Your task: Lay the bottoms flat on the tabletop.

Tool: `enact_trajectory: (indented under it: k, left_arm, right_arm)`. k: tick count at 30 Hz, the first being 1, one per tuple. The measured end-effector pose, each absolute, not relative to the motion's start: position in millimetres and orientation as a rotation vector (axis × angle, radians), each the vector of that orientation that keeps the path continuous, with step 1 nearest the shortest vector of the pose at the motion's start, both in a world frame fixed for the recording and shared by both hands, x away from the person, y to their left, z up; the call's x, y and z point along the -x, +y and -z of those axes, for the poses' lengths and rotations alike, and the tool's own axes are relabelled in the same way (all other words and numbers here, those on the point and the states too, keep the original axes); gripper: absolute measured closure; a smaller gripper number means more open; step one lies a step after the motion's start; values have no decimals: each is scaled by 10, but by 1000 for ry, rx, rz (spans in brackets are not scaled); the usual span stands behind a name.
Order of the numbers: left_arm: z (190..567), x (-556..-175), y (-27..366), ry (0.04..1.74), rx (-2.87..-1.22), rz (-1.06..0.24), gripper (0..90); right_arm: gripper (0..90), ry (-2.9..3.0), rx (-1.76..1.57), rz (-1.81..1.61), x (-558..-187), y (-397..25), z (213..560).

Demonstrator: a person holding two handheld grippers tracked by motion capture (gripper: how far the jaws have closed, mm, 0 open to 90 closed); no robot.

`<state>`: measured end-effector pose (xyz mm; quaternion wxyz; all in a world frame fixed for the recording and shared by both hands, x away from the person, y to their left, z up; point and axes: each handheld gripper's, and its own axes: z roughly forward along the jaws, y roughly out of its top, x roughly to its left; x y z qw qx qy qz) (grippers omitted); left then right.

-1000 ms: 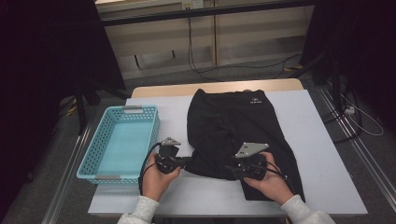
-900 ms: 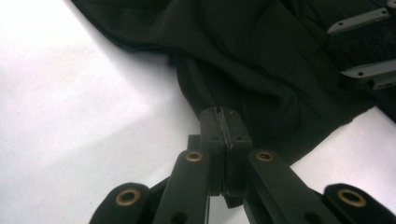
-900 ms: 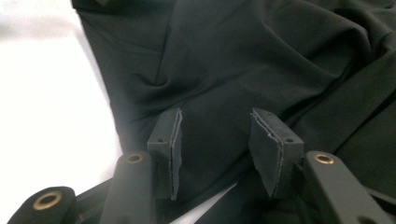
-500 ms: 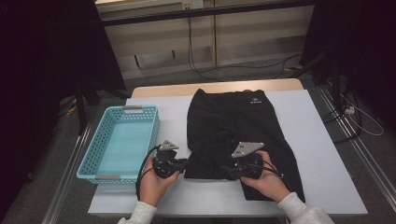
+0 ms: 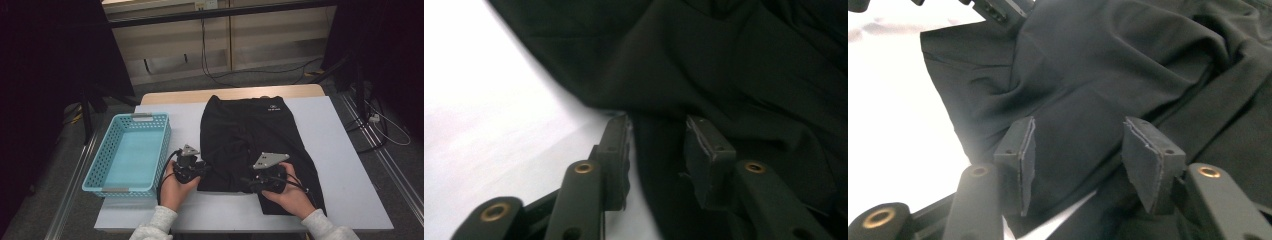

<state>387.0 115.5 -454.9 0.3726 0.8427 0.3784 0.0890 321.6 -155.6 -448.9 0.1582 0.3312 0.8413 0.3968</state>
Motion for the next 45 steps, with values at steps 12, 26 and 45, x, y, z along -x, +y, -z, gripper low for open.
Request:
enact_trajectory:
  k: [12,26,45]
  left_arm:
    - [4508,-3825,1143,998,-2184,-191,878]
    - [4388,-3667,1337,1061,-2136,-146,881]
    - [4366,-3621,1389,1082,-2119,-145,882]
  right_arm:
    - [457,2395,-950,-1141,-3210,-1585,4473]
    - [452,2401,-939,-1148,-3225,-1550,4465]
    - [689,2464,-975,-1064,-3344,-1435,4599]
